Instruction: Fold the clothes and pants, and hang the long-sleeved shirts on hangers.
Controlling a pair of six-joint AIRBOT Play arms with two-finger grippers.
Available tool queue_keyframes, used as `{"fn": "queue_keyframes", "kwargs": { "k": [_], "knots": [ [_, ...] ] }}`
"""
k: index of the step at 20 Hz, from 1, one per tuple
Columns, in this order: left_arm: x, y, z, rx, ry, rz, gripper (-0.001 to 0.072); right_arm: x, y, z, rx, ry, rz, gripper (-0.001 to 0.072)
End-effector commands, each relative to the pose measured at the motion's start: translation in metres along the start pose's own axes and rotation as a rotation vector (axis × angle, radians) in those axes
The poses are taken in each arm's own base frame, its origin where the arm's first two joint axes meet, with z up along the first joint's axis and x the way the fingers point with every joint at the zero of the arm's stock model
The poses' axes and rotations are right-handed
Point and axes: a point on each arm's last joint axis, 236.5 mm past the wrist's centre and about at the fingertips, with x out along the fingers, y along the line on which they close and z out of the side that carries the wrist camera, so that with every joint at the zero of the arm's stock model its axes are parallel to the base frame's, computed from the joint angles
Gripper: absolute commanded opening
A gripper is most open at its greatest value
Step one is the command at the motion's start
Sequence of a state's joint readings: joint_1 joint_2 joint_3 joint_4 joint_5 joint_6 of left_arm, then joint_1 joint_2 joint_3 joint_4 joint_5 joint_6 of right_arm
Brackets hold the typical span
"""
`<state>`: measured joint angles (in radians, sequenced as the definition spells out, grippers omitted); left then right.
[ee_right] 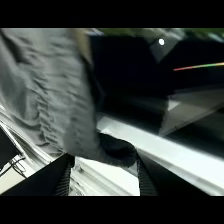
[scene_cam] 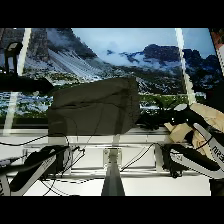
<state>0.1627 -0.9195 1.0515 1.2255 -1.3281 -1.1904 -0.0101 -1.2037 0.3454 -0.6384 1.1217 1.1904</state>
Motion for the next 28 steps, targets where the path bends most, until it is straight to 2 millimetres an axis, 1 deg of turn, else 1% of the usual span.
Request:
{"fn": "queue_keyframes", "kwargs": {
  "k": [1,2,3,4,5,6,8,9,10,11,12,13,14,15,17,18,20,22,23,28],
  "knots": [
    [0.004,0.002,-0.003,-0.006,0.016,0.001,0.0552,0.004,0.017,0.026,-0.067,-0.068,-0.011,0.0293],
    [0.007,0.003,-0.003,-0.009,0.025,-0.002,0.0552,-0.001,0.025,0.04,-0.099,-0.107,-0.011,0.0179],
    [0.011,0.004,-0.004,-0.013,0.035,-0.005,0.0552,-0.009,0.034,0.056,-0.15,-0.153,-0.011,0.0044],
    [0.015,0.006,-0.004,-0.018,0.045,-0.007,0.0552,-0.019,0.046,0.075,-0.203,-0.21,-0.014,0.0021],
    [0.02,0.009,-0.005,-0.022,0.058,-0.005,0.0552,-0.031,0.057,0.096,-0.237,-0.277,-0.021,0.0021],
    [0.026,0.016,-0.008,-0.022,0.078,0.012,0.0552,-0.045,0.068,0.118,-0.268,-0.357,-0.031,0.002],
    [0.033,0.034,-0.016,-0.047,0.119,0.044,0.0552,-0.081,0.091,0.165,-0.329,-0.544,-0.062,0.002],
    [0.034,0.045,-0.021,-0.085,0.131,0.058,0.0552,-0.097,0.099,0.182,-0.357,-0.617,-0.081,0.002],
    [0.035,0.057,-0.029,-0.134,0.14,0.068,0.0552,-0.112,0.105,0.196,-0.389,-0.68,-0.11,0.002],
    [0.036,0.067,-0.042,-0.181,0.162,0.071,0.0552,-0.123,0.108,0.204,-0.421,-0.717,-0.14,0.002],
    [0.038,0.076,-0.06,-0.24,0.195,0.068,0.0552,-0.131,0.107,0.211,-0.445,-0.746,-0.178,0.0019],
    [0.043,0.081,-0.078,-0.302,0.22,0.054,0.0552,-0.137,0.104,0.215,-0.45,-0.767,-0.204,0.002],
    [0.054,0.078,-0.098,-0.378,0.246,0.01,0.0552,-0.141,0.099,0.22,-0.468,-0.784,-0.241,0.002],
    [0.067,0.066,-0.118,-0.457,0.273,-0.057,0.0552,-0.145,0.095,0.223,-0.487,-0.799,-0.278,0.002],
    [0.092,0.028,-0.154,-0.523,0.343,-0.208,0.0561,-0.154,0.091,0.23,-0.502,-0.835,-0.317,0.002],
    [0.101,0.007,-0.166,-0.531,0.363,-0.277,0.0562,-0.157,0.092,0.233,-0.503,-0.853,-0.32,0.002],
    [0.112,-0.029,-0.183,-0.516,0.406,-0.378,0.0563,-0.159,0.092,0.234,-0.504,-0.863,-0.321,0.002],
    [0.12,-0.055,-0.206,-0.455,0.48,-0.407,0.0633,-0.159,0.092,0.234,-0.504,-0.863,-0.321,0.002],
    [0.124,-0.066,-0.208,-0.42,0.493,-0.418,0.0654,-0.159,0.092,0.234,-0.504,-0.864,-0.322,0.0021],
    [0.144,-0.109,-0.223,-0.253,0.583,-0.449,0.0645,-0.158,0.093,0.234,-0.501,-0.861,-0.317,0.002]
  ]
}}
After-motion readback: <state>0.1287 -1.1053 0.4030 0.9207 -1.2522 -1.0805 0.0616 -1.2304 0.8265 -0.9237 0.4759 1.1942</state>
